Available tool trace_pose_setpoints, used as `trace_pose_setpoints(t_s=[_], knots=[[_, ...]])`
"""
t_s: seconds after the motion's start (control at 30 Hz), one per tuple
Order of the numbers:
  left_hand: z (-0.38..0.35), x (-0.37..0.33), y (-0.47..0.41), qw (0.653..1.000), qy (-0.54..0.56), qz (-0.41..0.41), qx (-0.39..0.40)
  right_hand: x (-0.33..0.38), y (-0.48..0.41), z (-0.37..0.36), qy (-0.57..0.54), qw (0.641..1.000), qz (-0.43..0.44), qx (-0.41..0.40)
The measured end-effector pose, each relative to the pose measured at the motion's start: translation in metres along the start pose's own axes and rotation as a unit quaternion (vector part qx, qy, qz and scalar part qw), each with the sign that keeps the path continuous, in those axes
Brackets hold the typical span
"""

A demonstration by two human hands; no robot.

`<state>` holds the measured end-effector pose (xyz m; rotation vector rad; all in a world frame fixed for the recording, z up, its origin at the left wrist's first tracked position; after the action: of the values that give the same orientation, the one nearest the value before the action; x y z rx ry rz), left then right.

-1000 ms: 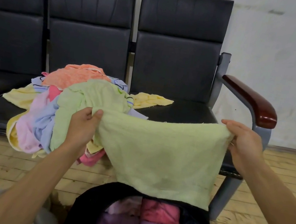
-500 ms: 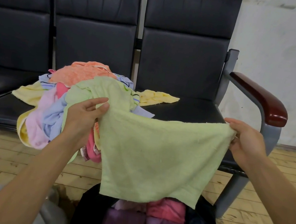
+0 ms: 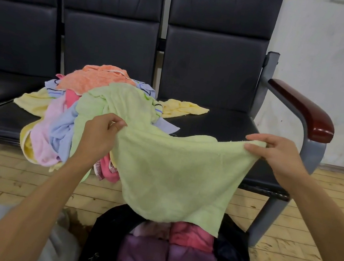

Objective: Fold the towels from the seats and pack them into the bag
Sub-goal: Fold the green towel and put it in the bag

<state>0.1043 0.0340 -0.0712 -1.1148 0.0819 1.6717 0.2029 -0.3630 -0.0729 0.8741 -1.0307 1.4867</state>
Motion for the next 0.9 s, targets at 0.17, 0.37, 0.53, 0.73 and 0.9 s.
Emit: trace_pose_setpoints(t_s=[0.17, 0.37, 0.53, 0.73, 0.9], knots=[[-0.018, 0.008, 0.007, 0.978, 0.162, 0.076, 0.107, 0.011, -0.002, -0.009, 0.338, 0.938, 0.071, 0.025], [-0.039, -0.001, 0.014, 0.973, -0.079, -0.018, 0.215, 0.009, -0.007, -0.003, 0.345, 0.933, 0.096, -0.035], [-0.022, -0.009, 0.004, 0.991, -0.075, -0.061, 0.095, 0.005, -0.011, -0.004, 0.276, 0.954, 0.107, -0.054], [-0.022, -0.004, 0.013, 0.992, 0.094, 0.049, 0.074, -0.015, -0.007, -0.029, 0.204, 0.977, 0.051, 0.042], [-0.050, -0.003, 0.025, 0.938, 0.283, 0.158, 0.123, -0.030, 0.006, -0.054, 0.147, 0.969, -0.037, 0.196]])
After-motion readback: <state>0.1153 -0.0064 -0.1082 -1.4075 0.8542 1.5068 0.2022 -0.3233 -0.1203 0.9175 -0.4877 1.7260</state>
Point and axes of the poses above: each hand's wrist, its own y-axis away from the middle knuckle, its own z-axis out of the back of the hand, x = y × z, the point moved 10 cm from there along -y, towards the middle knuckle, and after that the axes turned 1 degree about -z, right-handed, at the moved point
